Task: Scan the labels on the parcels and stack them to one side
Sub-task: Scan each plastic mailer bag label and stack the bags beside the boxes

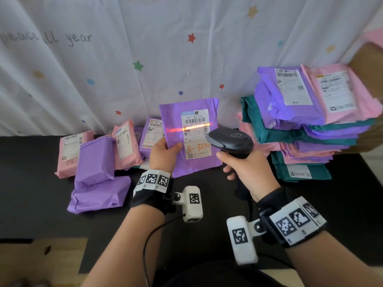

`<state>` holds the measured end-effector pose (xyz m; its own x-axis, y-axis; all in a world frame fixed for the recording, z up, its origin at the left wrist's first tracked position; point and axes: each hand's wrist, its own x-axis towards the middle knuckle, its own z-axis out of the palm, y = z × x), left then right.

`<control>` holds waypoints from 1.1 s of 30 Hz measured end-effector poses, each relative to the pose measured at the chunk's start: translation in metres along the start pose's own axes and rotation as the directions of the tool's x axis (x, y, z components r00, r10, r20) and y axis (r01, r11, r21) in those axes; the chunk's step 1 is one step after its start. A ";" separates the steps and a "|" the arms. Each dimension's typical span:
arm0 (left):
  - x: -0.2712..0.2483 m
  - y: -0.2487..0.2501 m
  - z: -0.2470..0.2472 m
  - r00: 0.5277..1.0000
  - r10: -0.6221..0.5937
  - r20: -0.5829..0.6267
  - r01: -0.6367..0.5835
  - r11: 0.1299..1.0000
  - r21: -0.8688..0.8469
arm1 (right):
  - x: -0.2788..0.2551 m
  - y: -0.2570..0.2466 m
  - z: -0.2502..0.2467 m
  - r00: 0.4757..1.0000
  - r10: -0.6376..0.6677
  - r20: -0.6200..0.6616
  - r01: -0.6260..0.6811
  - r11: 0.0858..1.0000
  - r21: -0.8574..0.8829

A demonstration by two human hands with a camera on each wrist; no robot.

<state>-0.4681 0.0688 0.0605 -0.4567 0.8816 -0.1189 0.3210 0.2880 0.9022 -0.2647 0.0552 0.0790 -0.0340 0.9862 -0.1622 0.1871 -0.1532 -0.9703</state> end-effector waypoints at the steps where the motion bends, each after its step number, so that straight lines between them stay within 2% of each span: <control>1: 0.000 0.000 0.000 1.000 -0.005 0.000 0.005 1.000 -0.004 | 0.000 -0.001 -0.001 1.000 -0.003 -0.002 0.003 1.000 0.000; 18: -0.003 0.005 0.007 1.000 -0.013 -0.002 0.013 1.000 -0.005 | -0.005 -0.002 -0.012 0.998 -0.061 -0.019 0.062 0.996 0.067; 22: -0.005 0.016 0.013 0.999 0.012 -0.040 -0.013 0.999 -0.034 | -0.004 0.000 -0.020 0.997 -0.059 -0.047 0.063 0.994 0.093; 27: -0.004 0.067 0.034 0.985 0.135 -0.109 -0.144 0.987 -0.078 | 0.000 -0.002 -0.050 0.988 -0.060 -0.140 0.081 0.986 0.148; 33: 0.001 0.144 0.102 0.980 0.199 0.010 -0.193 0.962 -0.193 | 0.005 0.003 -0.113 0.944 -0.042 -0.328 0.104 0.979 0.174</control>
<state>-0.3381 0.1496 0.1484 -0.3754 0.9250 0.0585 0.2370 0.0348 0.9709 -0.1536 0.0672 0.0952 0.2824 0.9578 -0.0538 0.0093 -0.0588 -0.9982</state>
